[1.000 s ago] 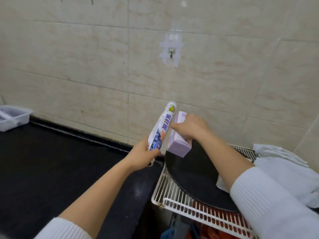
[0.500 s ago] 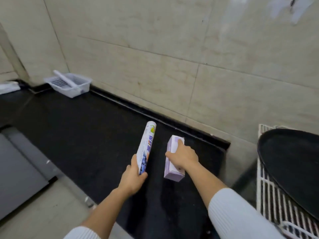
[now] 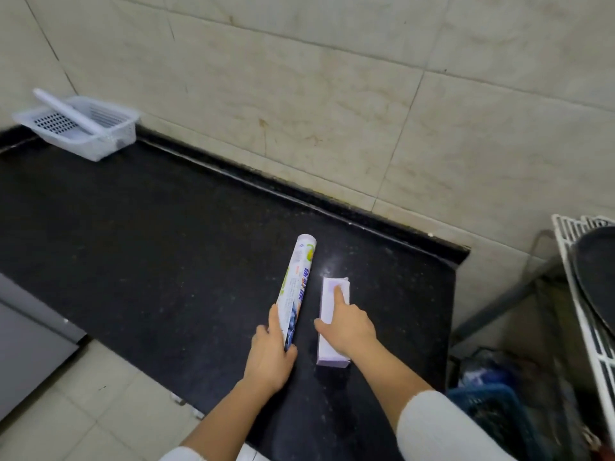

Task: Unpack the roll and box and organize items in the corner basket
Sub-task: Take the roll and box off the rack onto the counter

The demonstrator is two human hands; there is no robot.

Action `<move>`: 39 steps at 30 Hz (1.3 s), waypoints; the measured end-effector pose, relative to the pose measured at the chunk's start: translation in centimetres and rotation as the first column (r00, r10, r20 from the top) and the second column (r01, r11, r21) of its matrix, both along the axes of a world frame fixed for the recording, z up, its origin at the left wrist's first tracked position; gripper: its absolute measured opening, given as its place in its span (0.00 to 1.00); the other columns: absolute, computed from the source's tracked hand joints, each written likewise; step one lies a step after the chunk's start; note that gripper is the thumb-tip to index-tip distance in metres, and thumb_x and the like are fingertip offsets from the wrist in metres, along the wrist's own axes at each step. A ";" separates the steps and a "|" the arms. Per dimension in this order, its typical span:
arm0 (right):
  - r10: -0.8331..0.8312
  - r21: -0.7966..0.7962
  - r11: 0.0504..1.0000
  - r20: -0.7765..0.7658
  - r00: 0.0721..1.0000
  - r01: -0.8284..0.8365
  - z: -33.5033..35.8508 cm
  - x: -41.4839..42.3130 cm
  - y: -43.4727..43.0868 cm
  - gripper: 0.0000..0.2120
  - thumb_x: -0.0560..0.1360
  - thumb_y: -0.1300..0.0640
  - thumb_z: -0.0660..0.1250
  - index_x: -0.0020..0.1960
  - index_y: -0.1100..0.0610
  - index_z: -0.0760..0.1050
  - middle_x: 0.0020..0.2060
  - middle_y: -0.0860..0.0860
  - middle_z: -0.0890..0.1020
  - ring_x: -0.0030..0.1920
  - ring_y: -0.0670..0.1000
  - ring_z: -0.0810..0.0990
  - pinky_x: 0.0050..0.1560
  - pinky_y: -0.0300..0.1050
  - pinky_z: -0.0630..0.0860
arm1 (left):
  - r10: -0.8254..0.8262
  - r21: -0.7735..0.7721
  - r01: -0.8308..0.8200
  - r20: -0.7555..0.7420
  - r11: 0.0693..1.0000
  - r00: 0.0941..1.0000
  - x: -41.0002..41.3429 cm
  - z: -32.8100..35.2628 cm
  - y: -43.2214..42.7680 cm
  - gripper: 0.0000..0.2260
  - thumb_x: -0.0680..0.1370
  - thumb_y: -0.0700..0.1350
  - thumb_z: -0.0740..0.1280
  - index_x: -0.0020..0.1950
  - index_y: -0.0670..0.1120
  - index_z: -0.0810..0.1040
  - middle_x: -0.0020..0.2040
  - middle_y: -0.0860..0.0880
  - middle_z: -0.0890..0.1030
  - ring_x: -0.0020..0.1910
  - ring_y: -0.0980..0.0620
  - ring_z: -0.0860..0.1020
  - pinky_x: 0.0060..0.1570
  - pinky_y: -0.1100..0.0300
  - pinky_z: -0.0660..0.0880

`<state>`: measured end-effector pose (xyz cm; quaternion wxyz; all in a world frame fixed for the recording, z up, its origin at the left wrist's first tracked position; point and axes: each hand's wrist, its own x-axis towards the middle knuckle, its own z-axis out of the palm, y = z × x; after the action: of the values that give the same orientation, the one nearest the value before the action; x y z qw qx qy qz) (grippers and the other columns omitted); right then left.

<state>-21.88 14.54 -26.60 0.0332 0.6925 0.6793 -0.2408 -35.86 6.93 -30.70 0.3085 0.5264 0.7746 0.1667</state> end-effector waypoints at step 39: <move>-0.675 0.448 0.689 0.111 0.729 0.570 22.7 44.3 -8.5 0.37 0.71 0.34 0.61 0.72 0.55 0.62 0.69 0.58 0.67 0.68 0.61 0.65 0.62 0.57 0.66 | -0.535 0.361 0.543 -0.130 0.758 0.835 38.5 18.9 5.0 0.30 0.78 0.54 0.58 0.76 0.42 0.57 0.78 0.41 0.57 0.76 0.42 0.54 0.73 0.46 0.60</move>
<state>22.44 6.09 -3.88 -0.0961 0.9011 0.4229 -0.0040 2.65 11.94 -11.80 0.2268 0.7781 0.5453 0.2141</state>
